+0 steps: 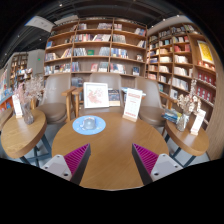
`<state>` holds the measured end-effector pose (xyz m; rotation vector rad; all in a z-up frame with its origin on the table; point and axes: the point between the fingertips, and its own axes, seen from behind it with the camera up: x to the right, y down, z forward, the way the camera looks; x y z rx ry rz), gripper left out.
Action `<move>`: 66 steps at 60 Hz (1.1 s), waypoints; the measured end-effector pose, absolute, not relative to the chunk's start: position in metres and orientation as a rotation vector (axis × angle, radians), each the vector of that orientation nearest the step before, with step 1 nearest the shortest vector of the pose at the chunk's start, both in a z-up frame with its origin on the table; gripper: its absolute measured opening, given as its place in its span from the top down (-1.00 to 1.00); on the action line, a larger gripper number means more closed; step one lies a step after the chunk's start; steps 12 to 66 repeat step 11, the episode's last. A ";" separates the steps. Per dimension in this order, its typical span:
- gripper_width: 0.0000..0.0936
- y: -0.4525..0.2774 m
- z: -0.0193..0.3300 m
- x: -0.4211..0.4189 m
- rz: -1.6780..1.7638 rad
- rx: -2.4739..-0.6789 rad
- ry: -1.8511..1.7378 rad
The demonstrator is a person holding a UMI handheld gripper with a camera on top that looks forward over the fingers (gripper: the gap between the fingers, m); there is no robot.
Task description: Arrange mouse
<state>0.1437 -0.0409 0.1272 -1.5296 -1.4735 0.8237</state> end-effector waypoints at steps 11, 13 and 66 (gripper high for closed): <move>-0.82 -0.037 0.121 0.154 0.807 -1.517 -1.483; -0.82 -0.037 0.121 0.154 0.807 -1.517 -1.483; -0.82 -0.037 0.121 0.154 0.807 -1.517 -1.483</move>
